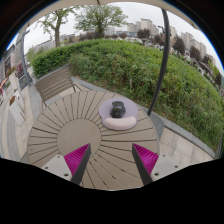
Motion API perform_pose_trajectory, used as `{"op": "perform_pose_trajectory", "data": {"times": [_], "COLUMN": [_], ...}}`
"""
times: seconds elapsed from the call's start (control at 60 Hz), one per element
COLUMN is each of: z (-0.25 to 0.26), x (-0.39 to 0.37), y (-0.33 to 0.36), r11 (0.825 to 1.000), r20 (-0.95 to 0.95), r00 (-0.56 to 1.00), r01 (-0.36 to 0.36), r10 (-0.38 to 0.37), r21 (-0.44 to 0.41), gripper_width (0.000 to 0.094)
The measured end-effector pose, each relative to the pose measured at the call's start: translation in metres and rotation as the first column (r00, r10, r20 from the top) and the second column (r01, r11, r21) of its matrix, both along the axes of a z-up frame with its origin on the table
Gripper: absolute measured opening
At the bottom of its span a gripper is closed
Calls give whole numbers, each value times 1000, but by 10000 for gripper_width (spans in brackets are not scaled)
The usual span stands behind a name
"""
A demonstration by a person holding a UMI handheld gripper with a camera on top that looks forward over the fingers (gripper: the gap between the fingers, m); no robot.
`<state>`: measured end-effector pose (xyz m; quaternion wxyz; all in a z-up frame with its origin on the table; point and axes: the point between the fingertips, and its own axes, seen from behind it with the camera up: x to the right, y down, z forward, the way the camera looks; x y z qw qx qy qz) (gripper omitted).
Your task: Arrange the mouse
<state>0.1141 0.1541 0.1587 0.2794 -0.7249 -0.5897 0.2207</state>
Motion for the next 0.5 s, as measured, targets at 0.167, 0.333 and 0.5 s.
{"op": "perform_pose_trajectory", "data": {"times": [0.167, 0.333, 0.5], "z": [2, 9, 18], "x": [46, 48, 39], "y": [-26, -38, -39], "r11": [1000, 999, 998], "r20": [20, -2, -24], "r00": [1000, 999, 998], "r01": [-9, -44, -51], "r10": [10, 44, 52], "r21": [-12, 16, 48], "gripper_width": [851, 852, 852]}}
